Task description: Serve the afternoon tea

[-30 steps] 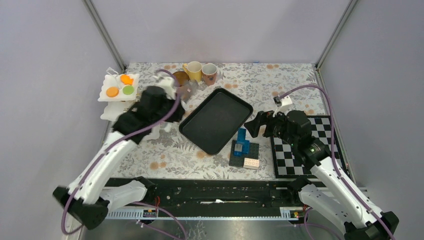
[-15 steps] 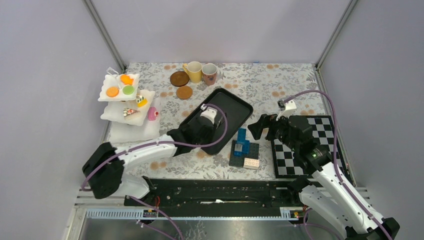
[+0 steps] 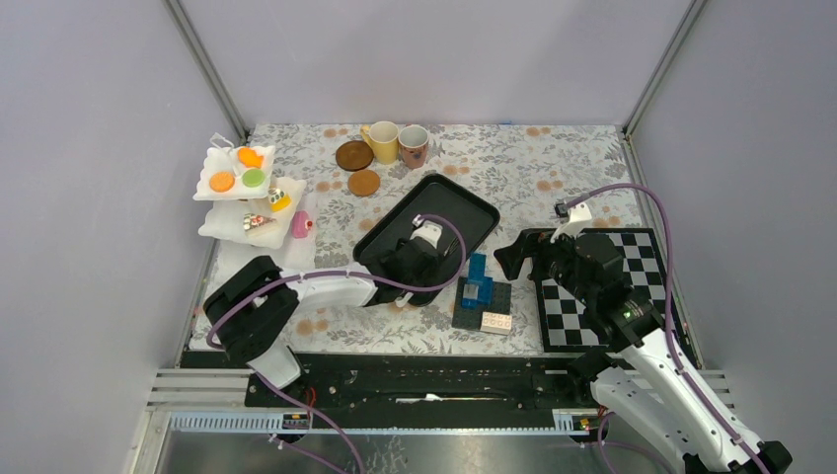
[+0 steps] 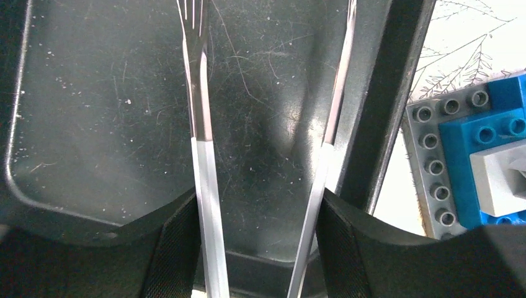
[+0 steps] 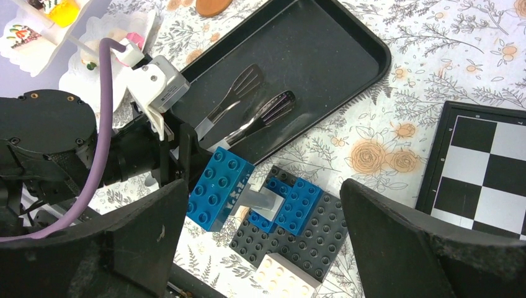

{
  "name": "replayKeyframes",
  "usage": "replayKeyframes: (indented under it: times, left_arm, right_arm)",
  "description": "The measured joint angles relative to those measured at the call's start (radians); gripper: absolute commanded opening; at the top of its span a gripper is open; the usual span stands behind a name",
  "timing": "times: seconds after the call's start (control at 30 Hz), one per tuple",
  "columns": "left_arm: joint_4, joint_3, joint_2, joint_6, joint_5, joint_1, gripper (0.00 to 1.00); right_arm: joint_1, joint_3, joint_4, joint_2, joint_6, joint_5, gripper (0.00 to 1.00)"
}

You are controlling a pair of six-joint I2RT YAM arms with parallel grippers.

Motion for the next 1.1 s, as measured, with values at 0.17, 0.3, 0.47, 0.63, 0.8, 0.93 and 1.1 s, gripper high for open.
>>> replayKeyframes:
  times: [0.17, 0.3, 0.47, 0.63, 0.8, 0.93, 1.1]
  left_arm:
    - [0.024, 0.0, 0.012, -0.007, 0.012, 0.0, 0.79]
    - [0.028, 0.0, 0.008, -0.011, 0.023, 0.0, 0.87]
    - [0.011, 0.0, -0.059, -0.021, 0.033, 0.0, 0.9]
    - [-0.044, 0.016, -0.204, -0.028, 0.021, 0.0, 0.95]
    - [-0.061, 0.103, -0.293, -0.028, -0.017, 0.003, 0.98]
    - [-0.064, 0.188, -0.279, -0.033, -0.048, 0.038, 0.99]
    - [-0.031, 0.224, -0.224, -0.058, 0.008, 0.203, 0.99]
  right_arm:
    - [0.0, 0.0, -0.013, 0.002, 0.001, 0.0, 1.0]
    - [0.0, 0.0, -0.019, 0.008, 0.004, -0.001, 1.0]
    - [0.0, 0.0, -0.034, 0.015, 0.012, -0.001, 1.0]
    - [0.0, 0.001, -0.04, 0.016, 0.012, 0.0, 1.0]
    - [0.0, 0.01, -0.039, 0.019, 0.015, 0.0, 1.0]
    - [0.0, 0.011, -0.032, 0.021, 0.023, 0.008, 1.0]
    - [0.0, 0.009, -0.022, 0.022, 0.037, 0.062, 1.0]
